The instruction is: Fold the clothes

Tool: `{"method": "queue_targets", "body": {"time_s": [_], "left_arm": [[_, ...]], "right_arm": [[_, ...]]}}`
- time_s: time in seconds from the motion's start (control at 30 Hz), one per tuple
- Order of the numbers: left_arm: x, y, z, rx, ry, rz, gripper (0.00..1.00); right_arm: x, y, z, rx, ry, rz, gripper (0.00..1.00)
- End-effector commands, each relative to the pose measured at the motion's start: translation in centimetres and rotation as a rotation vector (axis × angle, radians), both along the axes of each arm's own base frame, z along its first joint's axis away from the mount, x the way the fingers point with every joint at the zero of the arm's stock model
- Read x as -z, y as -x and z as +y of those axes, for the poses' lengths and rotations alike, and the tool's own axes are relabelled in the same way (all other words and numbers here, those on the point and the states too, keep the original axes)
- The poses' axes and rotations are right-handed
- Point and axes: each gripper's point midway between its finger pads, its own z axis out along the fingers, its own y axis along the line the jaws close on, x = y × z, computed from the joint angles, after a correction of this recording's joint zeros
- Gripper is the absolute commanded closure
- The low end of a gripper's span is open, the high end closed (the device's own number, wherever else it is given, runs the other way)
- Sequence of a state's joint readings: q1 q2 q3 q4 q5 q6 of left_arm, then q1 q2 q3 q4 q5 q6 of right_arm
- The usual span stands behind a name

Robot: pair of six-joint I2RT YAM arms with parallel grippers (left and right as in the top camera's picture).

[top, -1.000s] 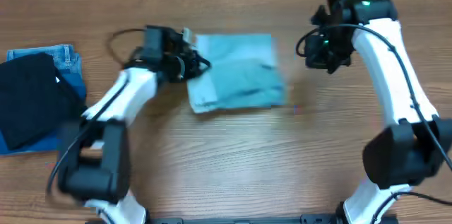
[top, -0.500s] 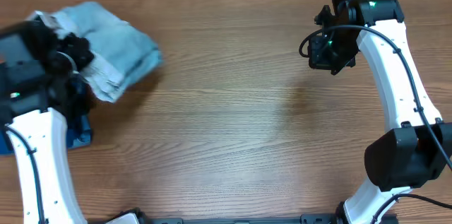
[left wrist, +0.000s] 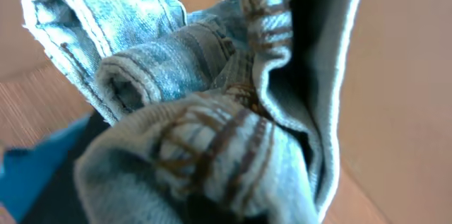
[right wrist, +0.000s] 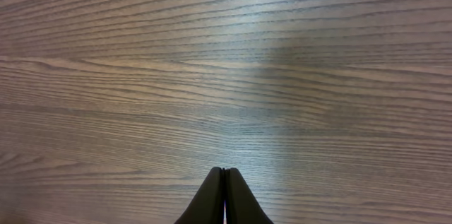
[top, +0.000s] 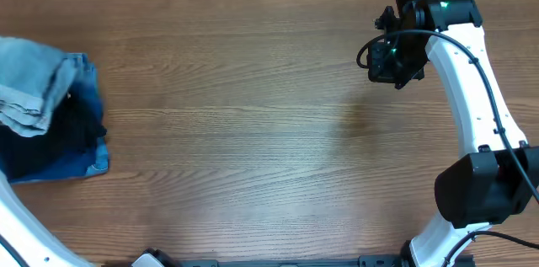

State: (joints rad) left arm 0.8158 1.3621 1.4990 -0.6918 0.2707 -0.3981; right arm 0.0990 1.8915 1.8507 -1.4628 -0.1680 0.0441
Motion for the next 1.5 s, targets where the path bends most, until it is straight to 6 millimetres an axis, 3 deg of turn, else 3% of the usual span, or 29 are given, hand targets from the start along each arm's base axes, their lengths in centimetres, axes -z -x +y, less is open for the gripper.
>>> {"method": "queue_targets", "body": {"time_s": [0.0,0.23,0.4,0.57,0.77,0.97,1.0,1.07,1.27,1.47], "left_arm": [[-4.7,-0.4,0.6,-0.008,-0.085,-0.124,0.96],[-0.8,-2.6,3.3,-0.030,-0.012,-0.080,0.96],[0.8,-2.9,3.6,-0.036,0.025,-0.053,0.96],[1.5,-2.5,3.5,-0.081,0.091,-0.055,0.96],[3.4,-0.5,4.4,-0.230,0.156,0.009,0.96],[4.2,0.1,4.4,-0.248,0.189,0.029,0.94],[4.5,0.3,4.2,-0.256,0.205,0.037,0.91],[4.8,0.4,4.1,-0.258,0.215,0.047,0.74],[5.3,0.7,3.8,-0.262,0.237,0.064,0.45],[5.3,0.7,3.8,-0.263,0.237,0.065,0.39]], "right_arm": [[-0.6,0.0,0.0,-0.010,0.001,-0.021,0.95],[-0.6,0.1,0.0,-0.010,0.001,-0.018,0.94],[-0.6,0.2,0.0,-0.010,0.002,-0.013,0.94],[-0.6,0.2,0.0,-0.010,0.002,-0.013,0.94],[-0.6,0.2,0.0,-0.010,0.002,-0.012,0.94],[-0.6,0.2,0.0,-0.010,0.002,-0.010,0.94],[-0.6,0.2,0.0,-0.010,0.002,-0.010,0.94],[-0.6,0.3,0.0,-0.010,0.002,-0.010,0.94],[-0.6,0.3,0.0,-0.009,0.002,-0.009,0.94],[-0.5,0.3,0.0,-0.007,0.001,-0.009,0.94]]}}
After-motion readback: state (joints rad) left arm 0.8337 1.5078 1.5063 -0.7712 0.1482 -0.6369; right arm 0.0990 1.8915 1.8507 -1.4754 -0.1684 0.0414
